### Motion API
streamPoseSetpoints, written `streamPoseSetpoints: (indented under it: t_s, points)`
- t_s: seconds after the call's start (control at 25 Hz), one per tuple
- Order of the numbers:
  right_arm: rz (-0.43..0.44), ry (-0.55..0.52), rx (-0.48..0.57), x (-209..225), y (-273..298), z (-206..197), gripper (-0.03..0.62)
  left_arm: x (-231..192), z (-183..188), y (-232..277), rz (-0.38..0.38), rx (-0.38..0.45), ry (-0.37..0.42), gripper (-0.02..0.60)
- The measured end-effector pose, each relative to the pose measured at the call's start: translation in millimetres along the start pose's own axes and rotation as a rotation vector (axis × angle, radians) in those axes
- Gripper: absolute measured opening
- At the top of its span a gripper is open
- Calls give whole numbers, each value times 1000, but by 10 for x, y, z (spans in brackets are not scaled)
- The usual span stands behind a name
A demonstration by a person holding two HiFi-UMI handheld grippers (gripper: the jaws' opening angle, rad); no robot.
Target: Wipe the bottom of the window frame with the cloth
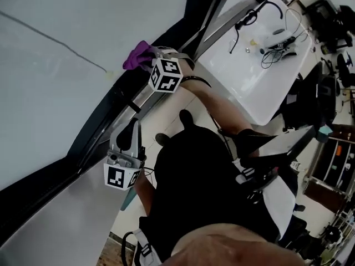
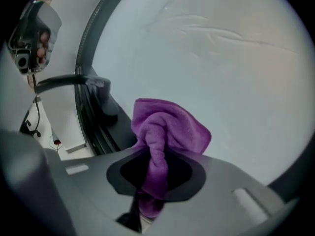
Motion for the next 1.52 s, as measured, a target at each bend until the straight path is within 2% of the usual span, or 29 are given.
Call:
streamPoseSetpoints:
  t_s: [0.08, 0.2, 0.28, 0.36, 0.44, 0.56, 0.6, 0.68, 0.8, 0.88, 0.92, 1.0, 1.12, 1.32, 1.52]
  points:
    - [-101, 4, -98, 403, -85, -427, 67, 32, -1, 11, 4, -4, 8, 2]
    - [-286, 11, -300, 1111, -198, -1110, 67, 40, 4, 53, 2, 3, 13, 2]
    - [-370, -31, -438, 1407, -234, -1375, 67, 59, -5, 98, -1, 9, 16, 2]
    - [-426, -108, -541, 1498, -219, -1478, 66, 80, -11, 145, -9, 12, 19, 2]
    - [-461, -121, -568, 1568, -229, -1592, 66, 79, -43, 230, -35, 34, 26, 2]
    - [-503, -23, -519, 1693, -677, -1593, 67, 113, -47, 351, -76, 58, 25, 2]
    - [-488, 39, -457, 1606, -862, -1482, 67, 136, -36, 328, -76, 40, 25, 2]
    - [-354, 205, -218, 1158, -1131, -1132, 69, 119, -21, 217, -73, -12, 4, 2]
    - [-54, 413, 204, 297, -1493, -177, 69, -150, 204, -28, -90, -11, -17, 2]
    - [181, 481, 380, -228, -1548, 478, 69, -293, 480, -198, -42, 6, 22, 2]
    - [274, 469, 427, -439, -1557, 655, 69, -274, 529, -232, -14, 9, 37, 2]
    - [354, 388, 453, -738, -1600, 652, 69, -119, 394, -208, 5, 11, 42, 2]
    - [370, 326, 403, -1021, -1665, 418, 69, 16, 130, -213, -18, 13, 12, 2]
    - [432, 359, 371, -1383, -1685, 445, 70, 12, 75, -481, -36, -4, -16, 2]
    - [579, 420, 338, -1981, -1718, 334, 69, 175, -116, -710, -47, -12, -68, 2]
Point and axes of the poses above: the fingertips, and each gripper's own axes: y forward along the fingers, x to its right, z out of its top, the point moved 3 cm from there along -y, backward along the fingers, and after that the axes turned 1 degree about x, right-handed, at the moved point
